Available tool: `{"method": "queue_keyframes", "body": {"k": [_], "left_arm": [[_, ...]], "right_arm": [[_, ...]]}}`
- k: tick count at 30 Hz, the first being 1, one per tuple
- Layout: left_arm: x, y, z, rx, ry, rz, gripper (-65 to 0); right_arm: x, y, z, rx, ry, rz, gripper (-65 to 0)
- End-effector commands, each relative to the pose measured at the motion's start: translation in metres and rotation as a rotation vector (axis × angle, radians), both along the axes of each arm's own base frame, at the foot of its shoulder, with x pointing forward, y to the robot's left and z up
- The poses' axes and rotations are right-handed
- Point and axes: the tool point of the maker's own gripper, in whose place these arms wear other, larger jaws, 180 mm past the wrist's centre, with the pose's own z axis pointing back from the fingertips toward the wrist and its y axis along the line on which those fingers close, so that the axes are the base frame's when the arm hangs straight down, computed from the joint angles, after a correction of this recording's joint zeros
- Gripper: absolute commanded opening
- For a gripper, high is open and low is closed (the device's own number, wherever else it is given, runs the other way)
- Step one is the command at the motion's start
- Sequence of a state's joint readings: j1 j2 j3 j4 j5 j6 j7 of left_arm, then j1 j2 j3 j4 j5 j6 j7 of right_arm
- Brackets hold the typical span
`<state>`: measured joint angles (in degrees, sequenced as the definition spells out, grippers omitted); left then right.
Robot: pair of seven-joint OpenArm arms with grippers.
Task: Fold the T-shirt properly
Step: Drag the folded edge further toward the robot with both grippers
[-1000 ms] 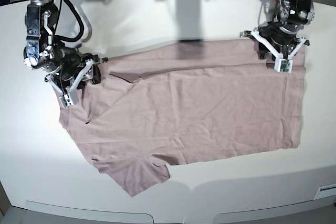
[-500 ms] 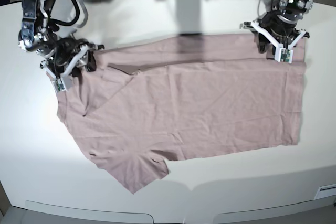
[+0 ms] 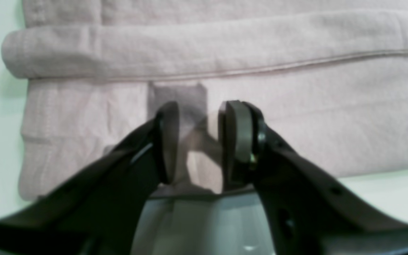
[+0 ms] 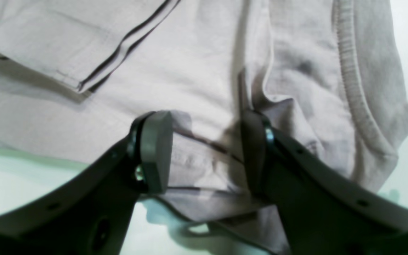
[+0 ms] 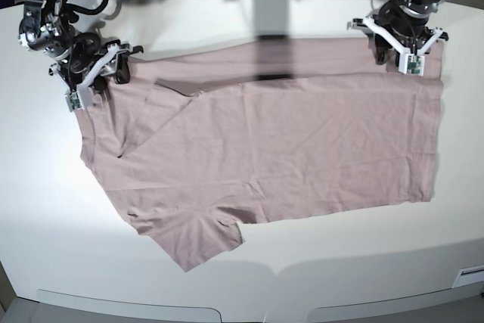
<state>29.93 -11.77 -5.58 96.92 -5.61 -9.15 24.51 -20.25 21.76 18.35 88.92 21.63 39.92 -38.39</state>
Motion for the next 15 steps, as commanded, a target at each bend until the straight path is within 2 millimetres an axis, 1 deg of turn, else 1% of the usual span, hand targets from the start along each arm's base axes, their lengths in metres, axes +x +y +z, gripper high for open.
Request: {"method": "queue_keyframes", "body": {"k": [1,4,9,12,15], "left_arm": [[-0.023,0.007,-0.013,0.037,0.102,-0.005,-43.1],[-0.029,0.009,-0.015,0.053,0.116,-0.013,-43.1],[-0.034,0.010,-0.015,0.067,0.127,-0.017,-43.3],[-0.037,0.007,-0.007,0.067,0.111,-0.024,-43.6],[-0.038,0.009,0.002,0.084,0.092,-0.008,-43.6]], "right_arm": [[-0.010,-0.003,-0.001,-0.020,0.034,0.013,-33.2],[-0.019,0.001,0.003,-0.026,0.034,0.032,-33.1],[-0.026,0.019,0.013,-0.016,0.007,0.057,-33.1],[-0.028,0.028,0.016,-0.001,-0.002,0.054,-33.2],[-0.032,0.030,0.015,-0.001,0.013,0.054,-33.1]]}}
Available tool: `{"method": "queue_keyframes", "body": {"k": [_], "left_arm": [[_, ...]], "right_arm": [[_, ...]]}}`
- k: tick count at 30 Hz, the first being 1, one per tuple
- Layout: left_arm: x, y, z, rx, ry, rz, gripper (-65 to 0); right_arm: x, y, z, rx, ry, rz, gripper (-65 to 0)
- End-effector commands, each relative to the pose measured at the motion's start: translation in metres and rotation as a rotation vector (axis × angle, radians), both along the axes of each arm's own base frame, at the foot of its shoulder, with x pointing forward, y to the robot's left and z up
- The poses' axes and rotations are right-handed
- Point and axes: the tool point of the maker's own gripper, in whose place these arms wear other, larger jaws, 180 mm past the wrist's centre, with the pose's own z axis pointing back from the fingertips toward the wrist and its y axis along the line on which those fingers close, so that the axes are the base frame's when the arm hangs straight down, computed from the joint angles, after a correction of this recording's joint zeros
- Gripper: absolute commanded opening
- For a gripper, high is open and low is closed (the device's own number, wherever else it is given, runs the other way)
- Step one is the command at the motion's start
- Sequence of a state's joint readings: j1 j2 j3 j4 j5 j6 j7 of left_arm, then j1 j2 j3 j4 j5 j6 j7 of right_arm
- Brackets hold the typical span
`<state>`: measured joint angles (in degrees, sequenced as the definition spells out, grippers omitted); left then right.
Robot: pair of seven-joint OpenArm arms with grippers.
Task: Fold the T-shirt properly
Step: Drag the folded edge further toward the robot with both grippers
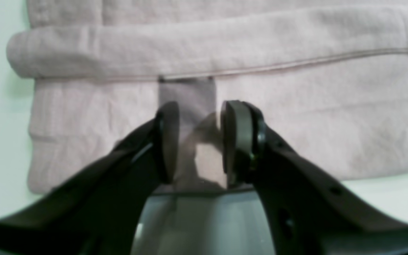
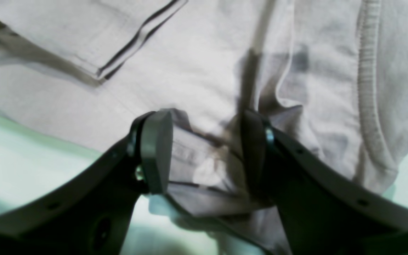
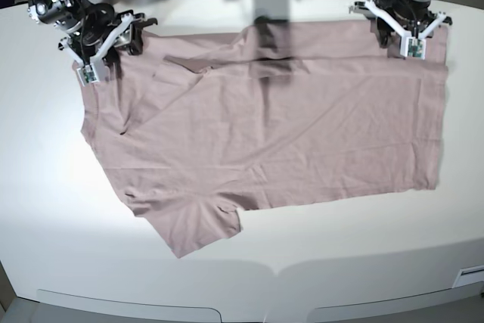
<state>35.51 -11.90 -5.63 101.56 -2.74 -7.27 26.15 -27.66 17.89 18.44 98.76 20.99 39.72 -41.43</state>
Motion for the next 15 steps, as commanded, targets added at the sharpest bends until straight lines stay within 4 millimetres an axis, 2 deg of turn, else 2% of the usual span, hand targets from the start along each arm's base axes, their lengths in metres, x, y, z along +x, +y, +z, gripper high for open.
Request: {"method": "queue_keyframes", "body": {"k": [1,11,15], "left_arm": [[-0.010,0.007,-0.003,0.041,0.045,0.003,-43.6],[-0.022,0.013,-0.006,0.079,0.083,0.003,-43.6],[-0.028,0.010,0.000,0.082,0.086,-0.006,-43.6]], "right_arm": [[0.001,-0.003,0.004,-0.011,-0.006,0.009,-33.1],[-0.028,-0.005,-0.005,-0.018,0.066,0.008,-33.2],[-0.036,-0.002,-0.001,-0.022,0.072,0.022,-33.2]]}}
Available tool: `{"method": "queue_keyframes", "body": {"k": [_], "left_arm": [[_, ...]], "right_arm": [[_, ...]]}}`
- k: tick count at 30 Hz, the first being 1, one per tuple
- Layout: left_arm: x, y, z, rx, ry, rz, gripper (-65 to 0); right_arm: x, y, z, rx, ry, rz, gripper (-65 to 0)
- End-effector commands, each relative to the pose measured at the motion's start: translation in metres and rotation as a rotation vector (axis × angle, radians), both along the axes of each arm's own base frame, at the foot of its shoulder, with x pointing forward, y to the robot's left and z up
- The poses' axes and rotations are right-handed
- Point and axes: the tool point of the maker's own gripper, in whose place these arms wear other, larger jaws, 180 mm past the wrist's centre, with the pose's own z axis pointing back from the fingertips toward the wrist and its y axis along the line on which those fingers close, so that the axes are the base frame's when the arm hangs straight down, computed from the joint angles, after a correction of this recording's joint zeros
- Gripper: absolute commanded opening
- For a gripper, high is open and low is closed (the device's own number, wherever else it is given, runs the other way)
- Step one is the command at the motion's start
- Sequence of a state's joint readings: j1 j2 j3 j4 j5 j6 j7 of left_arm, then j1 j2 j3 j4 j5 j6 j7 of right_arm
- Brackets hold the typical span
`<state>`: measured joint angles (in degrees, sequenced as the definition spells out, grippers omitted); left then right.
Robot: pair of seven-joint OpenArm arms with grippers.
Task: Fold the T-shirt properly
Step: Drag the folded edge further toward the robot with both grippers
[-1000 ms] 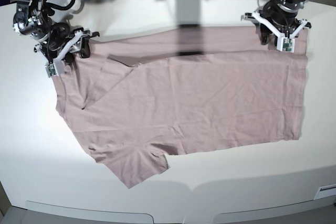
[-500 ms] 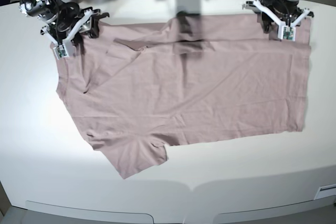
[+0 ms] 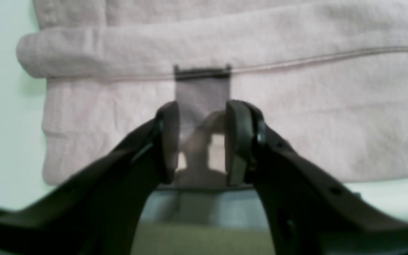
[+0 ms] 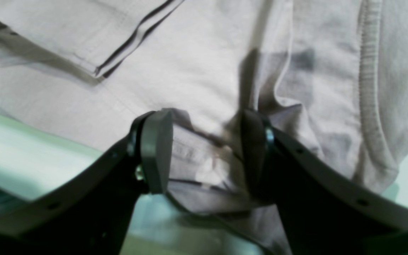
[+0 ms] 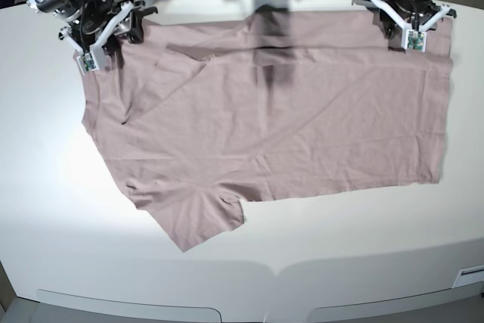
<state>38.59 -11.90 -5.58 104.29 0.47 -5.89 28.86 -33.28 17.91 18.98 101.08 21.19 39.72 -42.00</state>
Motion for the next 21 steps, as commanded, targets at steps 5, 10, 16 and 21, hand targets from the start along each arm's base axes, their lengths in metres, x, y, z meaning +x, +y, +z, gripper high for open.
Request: {"method": "queue_keyframes", "body": {"k": [5,10,16,21], "left_arm": [[-0.010,0.005,0.014,0.075,0.010,-0.040,-43.6],[-0.007,0.006,0.016,0.076,-0.004,-0.044,-43.6],[-0.001,0.032,0.023,0.195,-0.017,-0.061,-43.6],[0.002,0.042,0.027,0.238,-0.027,-0.066,-43.6]], "right_arm": [[-0.004,0.004,0.015,-0.028,-0.010,0.048,-33.1],[-0.005,0.002,0.018,-0.055,0.000,0.062,-33.2],[-0.002,-0.036,0.026,-0.152,-0.016,-0.003,-33.1],[0.009,-0.055,0.044,-0.112,-0.080,-0.080,-33.1]]}}
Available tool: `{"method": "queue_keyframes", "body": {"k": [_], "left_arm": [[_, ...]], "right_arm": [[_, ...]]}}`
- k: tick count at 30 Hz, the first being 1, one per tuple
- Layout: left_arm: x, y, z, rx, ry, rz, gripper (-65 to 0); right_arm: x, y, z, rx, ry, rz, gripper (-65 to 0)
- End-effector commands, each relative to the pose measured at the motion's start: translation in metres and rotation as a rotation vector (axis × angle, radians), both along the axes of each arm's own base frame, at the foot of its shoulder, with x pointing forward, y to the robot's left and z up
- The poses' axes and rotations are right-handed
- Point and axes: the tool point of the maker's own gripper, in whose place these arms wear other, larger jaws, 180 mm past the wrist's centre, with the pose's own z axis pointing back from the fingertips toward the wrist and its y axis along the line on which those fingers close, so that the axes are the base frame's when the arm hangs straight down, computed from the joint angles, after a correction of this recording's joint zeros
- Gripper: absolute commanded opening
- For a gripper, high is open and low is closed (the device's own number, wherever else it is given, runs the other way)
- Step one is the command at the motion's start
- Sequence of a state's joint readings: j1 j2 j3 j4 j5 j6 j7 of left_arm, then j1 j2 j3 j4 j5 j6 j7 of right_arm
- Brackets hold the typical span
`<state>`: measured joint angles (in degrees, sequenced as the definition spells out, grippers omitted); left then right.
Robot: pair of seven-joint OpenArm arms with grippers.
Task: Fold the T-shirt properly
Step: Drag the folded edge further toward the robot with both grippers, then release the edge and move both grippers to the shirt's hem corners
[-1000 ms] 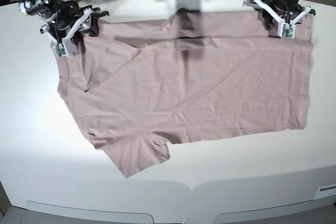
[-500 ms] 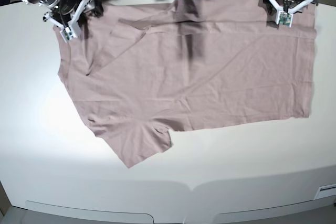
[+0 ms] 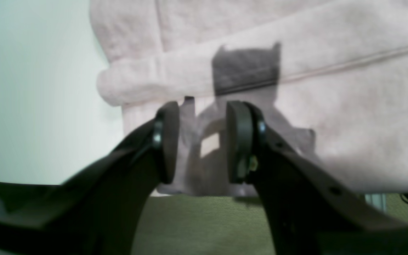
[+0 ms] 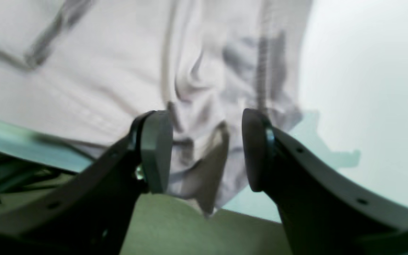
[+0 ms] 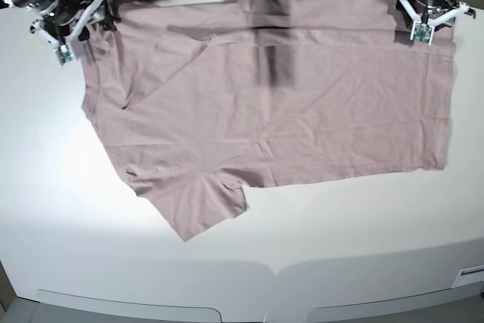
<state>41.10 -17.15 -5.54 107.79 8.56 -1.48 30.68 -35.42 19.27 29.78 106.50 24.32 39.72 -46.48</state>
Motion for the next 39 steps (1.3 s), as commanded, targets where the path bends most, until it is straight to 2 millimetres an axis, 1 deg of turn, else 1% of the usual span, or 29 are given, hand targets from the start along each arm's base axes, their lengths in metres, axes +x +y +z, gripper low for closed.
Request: {"method": "queue_keyframes", "body": {"k": [1,5,8,10,12,14,18,21,23,25,28,30,32,36,39], "left_arm": [[0.003,0.001,0.006,0.010,-0.022,-0.007,-43.6],[0.004,0.001,0.006,0.012,-0.025,-0.008,-43.6],[0.010,0.001,0.009,0.011,-0.040,-0.008,-43.6],[0.019,0.001,0.011,0.011,-0.061,-0.008,-43.6],[0.029,0.001,0.015,0.011,-0.086,-0.007,-43.6],[0.041,0.001,0.020,0.012,-0.114,-0.007,-43.5],[0.067,0.004,0.030,0.020,-0.153,0.011,-43.5],[0.094,0.005,0.044,0.018,-0.216,0.017,-43.5],[0.113,0.002,0.054,-0.016,-0.267,0.026,-43.5],[0.132,-0.005,0.065,-0.087,-0.318,0.042,-43.5],[0.158,-0.018,0.081,-0.186,-0.364,0.036,-43.5],[0.173,-0.023,0.093,-0.216,-0.401,0.016,-43.5],[0.185,-0.024,0.104,-0.223,-0.437,0.008,-43.5],[0.198,-0.025,0.116,-0.225,-0.475,0.003,-43.5],[0.198,-0.025,0.117,-0.225,-0.477,0.003,-43.5]], "right_arm": [[0.009,0.000,0.010,0.014,-0.046,0.009,-33.1],[0.015,0.006,0.015,0.059,-0.074,-0.002,-33.1],[0.019,0.009,0.021,0.055,-0.093,0.010,-33.1],[0.024,0.012,0.028,0.050,-0.118,0.026,-33.1],[0.034,0.016,0.039,0.042,-0.159,0.046,-33.1],[0.047,0.020,0.051,0.035,-0.207,0.061,-33.1],[0.080,0.021,0.071,0.033,-0.310,0.065,-33.1],[0.110,0.023,0.094,0.046,-0.437,0.068,-33.1],[0.132,0.024,0.112,0.058,-0.525,0.065,-33.1],[0.151,0.021,0.120,0.060,-0.560,0.056,-33.1],[0.177,0.018,0.111,0.083,-0.521,0.038,-33.1],[0.196,0.023,0.101,0.121,-0.493,0.038,-33.1],[0.216,0.029,0.088,0.142,-0.454,0.050,-33.1],[0.255,0.044,0.059,0.124,-0.351,0.097,-33.1],[0.282,0.051,0.050,0.101,-0.308,0.127,-33.1]]}}
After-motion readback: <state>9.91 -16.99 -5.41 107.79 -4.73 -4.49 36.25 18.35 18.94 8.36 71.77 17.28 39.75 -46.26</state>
